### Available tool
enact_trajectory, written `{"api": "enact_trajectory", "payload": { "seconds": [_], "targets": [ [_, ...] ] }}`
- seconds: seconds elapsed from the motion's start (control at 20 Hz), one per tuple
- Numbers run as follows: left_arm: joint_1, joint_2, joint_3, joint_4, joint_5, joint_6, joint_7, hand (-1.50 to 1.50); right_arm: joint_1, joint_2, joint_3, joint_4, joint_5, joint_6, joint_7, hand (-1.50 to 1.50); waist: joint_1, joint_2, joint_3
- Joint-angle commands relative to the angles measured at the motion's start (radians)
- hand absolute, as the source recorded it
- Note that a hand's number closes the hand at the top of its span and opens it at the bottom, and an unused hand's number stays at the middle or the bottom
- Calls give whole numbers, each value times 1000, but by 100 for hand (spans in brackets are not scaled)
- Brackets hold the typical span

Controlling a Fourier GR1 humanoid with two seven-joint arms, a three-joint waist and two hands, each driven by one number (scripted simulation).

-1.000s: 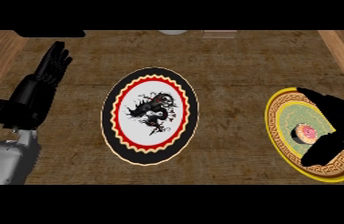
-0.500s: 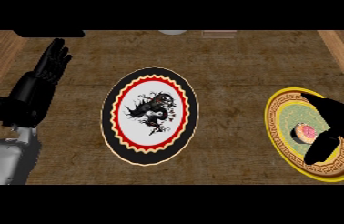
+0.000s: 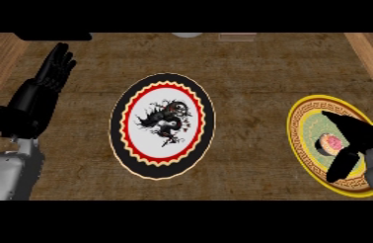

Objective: Pick the cupcake from the plate and place it in the plate

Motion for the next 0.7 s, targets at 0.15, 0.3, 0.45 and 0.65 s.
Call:
{"api": "enact_trajectory", "payload": {
  "seconds": [0.15, 0.3, 0.45, 0.65],
  "targets": [
    [25, -46, -7, -81, -52, 18, 47, 0, -56, 60, -36, 209, 125, -2, -102, -150, 6, 1, 0],
    [-17, -49, 12, -61, -57, 4, 57, 0, -18, 95, -5, 144, 187, -2, -84, -150, 1, 0, 0],
    [-36, -32, 29, 48, -37, -32, -6, 0, -5, 111, -3, 112, 242, -218, -204, 150, -8, 2, 0],
    [12, -84, -7, -17, -77, 10, 8, 0, -41, 46, -56, 202, 307, -278, -302, 150, 2, 1, 0]
  ]
}}
